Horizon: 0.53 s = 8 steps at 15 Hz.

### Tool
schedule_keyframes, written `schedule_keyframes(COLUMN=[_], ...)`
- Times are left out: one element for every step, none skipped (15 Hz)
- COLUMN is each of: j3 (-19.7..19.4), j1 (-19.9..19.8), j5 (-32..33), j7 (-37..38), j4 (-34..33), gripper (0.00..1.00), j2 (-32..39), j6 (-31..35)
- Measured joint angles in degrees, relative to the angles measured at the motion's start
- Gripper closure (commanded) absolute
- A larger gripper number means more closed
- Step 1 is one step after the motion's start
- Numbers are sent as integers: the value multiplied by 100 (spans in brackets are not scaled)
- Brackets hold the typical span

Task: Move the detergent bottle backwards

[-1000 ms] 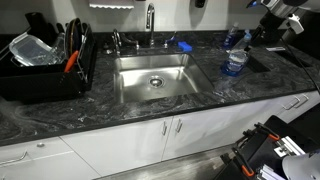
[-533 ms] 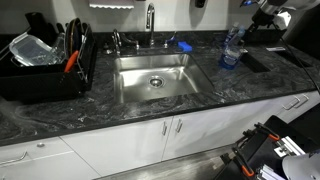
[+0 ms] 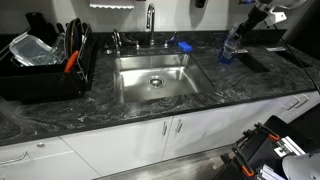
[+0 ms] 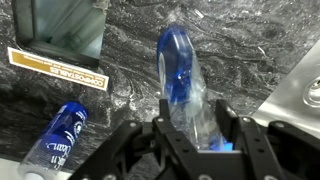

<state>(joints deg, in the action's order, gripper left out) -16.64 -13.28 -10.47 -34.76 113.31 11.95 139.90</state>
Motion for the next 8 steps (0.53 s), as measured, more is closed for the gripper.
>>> schedule_keyframes(j3=[38, 78, 115, 148, 172, 193, 220, 237], j1=[-72, -139, -198, -253, -297, -333, -366, -383], j5=[-40, -62, -102, -145, -181, -192, -192, -193], j7=[108, 223, 316, 397, 463, 516, 552, 580], j4=[-22, -32, -40, -54, -67, -75, -78, -79], gripper=[76, 76, 76, 76, 26, 25, 19, 13], j2=[23, 31, 37, 49, 60, 67, 69, 69], j6=[22, 28, 27, 27, 27, 26, 26, 26])
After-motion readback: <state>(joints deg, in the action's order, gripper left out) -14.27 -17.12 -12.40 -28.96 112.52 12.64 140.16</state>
